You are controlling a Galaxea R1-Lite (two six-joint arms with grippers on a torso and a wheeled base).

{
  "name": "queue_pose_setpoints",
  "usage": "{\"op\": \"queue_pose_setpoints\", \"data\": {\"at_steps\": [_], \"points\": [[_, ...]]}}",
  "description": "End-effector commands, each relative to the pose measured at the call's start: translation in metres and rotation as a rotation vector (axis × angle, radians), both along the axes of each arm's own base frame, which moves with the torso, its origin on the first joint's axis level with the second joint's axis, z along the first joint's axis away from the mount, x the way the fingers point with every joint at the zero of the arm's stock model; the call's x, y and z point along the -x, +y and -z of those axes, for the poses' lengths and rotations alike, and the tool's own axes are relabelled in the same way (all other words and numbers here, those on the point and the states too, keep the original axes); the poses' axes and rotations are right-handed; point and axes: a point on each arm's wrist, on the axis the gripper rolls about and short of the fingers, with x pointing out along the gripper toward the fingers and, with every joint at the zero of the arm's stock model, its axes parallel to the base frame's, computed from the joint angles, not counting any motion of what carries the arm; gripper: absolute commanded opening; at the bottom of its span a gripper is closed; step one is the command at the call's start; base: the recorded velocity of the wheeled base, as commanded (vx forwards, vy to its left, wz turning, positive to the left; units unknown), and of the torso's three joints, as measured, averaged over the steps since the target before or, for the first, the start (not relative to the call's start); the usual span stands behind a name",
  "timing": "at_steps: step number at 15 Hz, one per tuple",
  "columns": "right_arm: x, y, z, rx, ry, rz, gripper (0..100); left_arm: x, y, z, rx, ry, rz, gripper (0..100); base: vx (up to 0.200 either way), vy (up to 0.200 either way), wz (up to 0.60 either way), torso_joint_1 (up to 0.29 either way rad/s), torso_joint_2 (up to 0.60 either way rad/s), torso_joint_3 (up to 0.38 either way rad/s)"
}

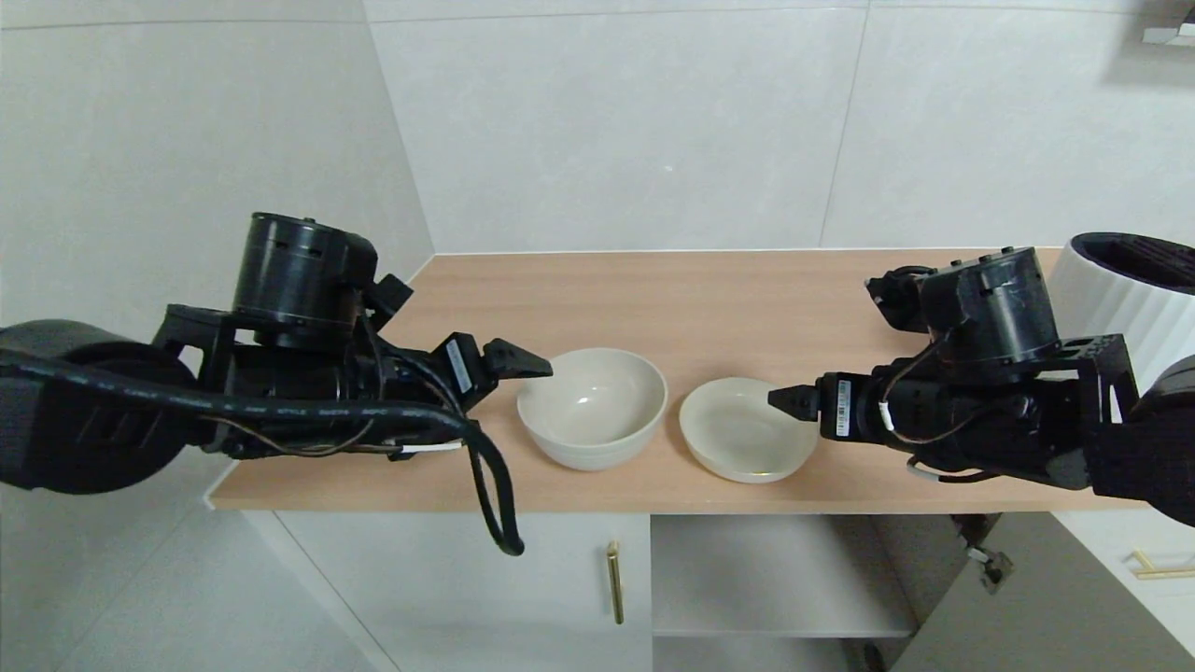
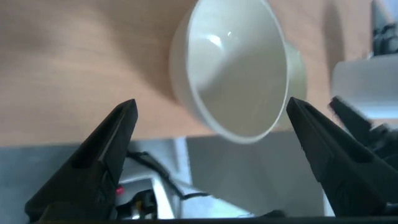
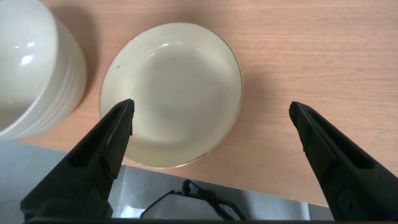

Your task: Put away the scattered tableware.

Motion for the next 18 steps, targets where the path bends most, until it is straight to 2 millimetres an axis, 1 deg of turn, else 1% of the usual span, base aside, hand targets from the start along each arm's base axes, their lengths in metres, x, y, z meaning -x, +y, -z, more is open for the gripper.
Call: {"op": "queue_pose_setpoints", "data": {"at_steps": [1, 10, 11, 18], "points": [[-0.001, 0.0, 0.001, 0.003, 0.003, 0.0, 100, -0.012, -0.009, 0.018, 0.007, 0.05, -0.008, 100, 0.0, 0.0, 0.0, 0.0, 0.0, 0.0], [0.0, 0.001, 0.002, 0.004, 0.006, -0.001, 100, -0.019, -0.011, 0.031, -0.013, 0.082, -0.029, 100, 0.0, 0.0, 0.0, 0.0, 0.0, 0.0], [0.0, 0.0, 0.002, 0.004, 0.006, -0.002, 100, -0.02, -0.012, 0.032, -0.021, 0.084, -0.038, 0, 0.0, 0.0, 0.0, 0.0, 0.0, 0.0], [0.001, 0.001, 0.002, 0.003, 0.006, -0.002, 100, -0.018, -0.012, 0.029, -0.02, 0.073, -0.034, 0, 0.0, 0.0, 0.0, 0.0, 0.0, 0.0]]}}
